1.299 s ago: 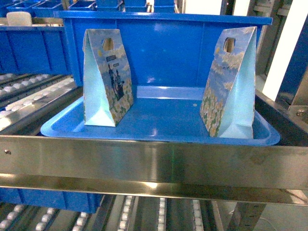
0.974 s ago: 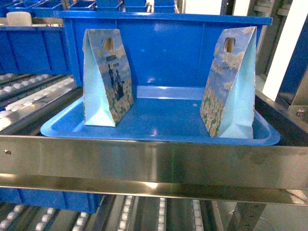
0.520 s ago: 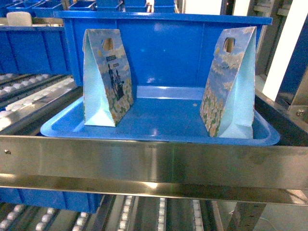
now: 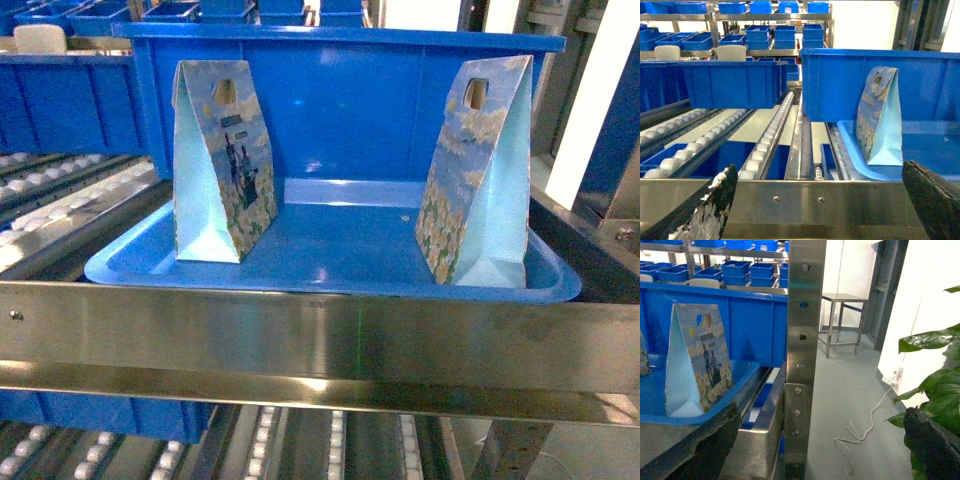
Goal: Move flower gift bag to table near conveyor
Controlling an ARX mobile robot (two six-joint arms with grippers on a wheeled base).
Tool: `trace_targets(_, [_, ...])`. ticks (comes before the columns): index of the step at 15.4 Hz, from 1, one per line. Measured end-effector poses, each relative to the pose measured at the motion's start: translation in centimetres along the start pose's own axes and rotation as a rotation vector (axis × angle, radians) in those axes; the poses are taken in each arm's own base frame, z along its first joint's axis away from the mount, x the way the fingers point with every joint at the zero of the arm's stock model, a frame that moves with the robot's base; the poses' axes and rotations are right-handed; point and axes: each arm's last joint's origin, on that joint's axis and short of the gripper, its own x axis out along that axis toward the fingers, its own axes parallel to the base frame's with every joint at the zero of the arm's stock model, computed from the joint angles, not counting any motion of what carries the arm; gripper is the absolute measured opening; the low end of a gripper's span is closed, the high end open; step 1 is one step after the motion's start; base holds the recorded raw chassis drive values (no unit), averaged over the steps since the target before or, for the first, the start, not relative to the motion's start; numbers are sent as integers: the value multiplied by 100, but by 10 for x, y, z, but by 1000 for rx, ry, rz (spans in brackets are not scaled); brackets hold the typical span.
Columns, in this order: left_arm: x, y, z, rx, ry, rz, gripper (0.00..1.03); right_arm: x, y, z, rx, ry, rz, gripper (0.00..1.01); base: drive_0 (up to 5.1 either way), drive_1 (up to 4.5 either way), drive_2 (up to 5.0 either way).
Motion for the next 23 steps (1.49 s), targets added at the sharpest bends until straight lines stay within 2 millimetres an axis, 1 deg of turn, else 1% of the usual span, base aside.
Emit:
trace_targets(2, [13, 1, 3, -17, -5, -17, 98, 16, 0, 1, 1, 15, 15, 98, 0, 0, 0])
trace_targets(3, [22, 0, 7, -20, -10, -39, 98, 24, 1, 4, 2, 16, 26, 98, 0, 0, 0])
trace_targets(4, [35, -2, 19, -24, -40, -56, 98, 40, 2, 14, 1, 0, 39, 98, 0, 0, 0])
trace_targets(5, [46, -4, 29, -28, -62, -73, 98, 51, 4, 19, -3, 11, 49, 98, 0, 0, 0])
trace_targets(6, [56, -5, 35, -34, -70, -84, 98, 60, 7, 21, -5, 13, 63, 98, 0, 0, 0])
trace_targets(9, [87, -11, 43, -40, -25, -118, 98, 83, 16, 24, -21, 62, 102, 98, 0, 0, 0])
trace_targets(11, [110, -18, 55, -47, -7, -147, 98, 100, 24, 39, -19, 49, 129, 98, 0, 0, 0])
trace_targets(12, [122, -23, 66, -51, -21, -170, 98, 110, 29, 50, -18, 25, 139, 98, 0, 0, 0])
trace_targets(13, [131, -29, 75, -54, -37, -191, 98, 118, 34, 57, -17, 27, 157, 98, 0, 0, 0])
trace_targets(15, [145, -37, 86, -67, -48, -221, 98, 131, 43, 63, -16, 49, 188, 98, 0, 0, 0])
trace_targets(17, [165, -49, 97, -82, -47, -254, 98, 149, 52, 71, -2, 90, 199, 98, 0, 0, 0])
trace_targets(18, [176, -53, 102, -86, -36, -265, 98, 157, 58, 76, 11, 83, 203, 98, 0, 0, 0])
trace_targets(20, [181, -55, 104, -87, -35, -270, 98, 169, 69, 84, 11, 96, 208, 98, 0, 0, 0])
trace_targets(23, [181, -54, 104, -86, -38, -265, 98, 170, 69, 82, 11, 109, 206, 98, 0, 0, 0])
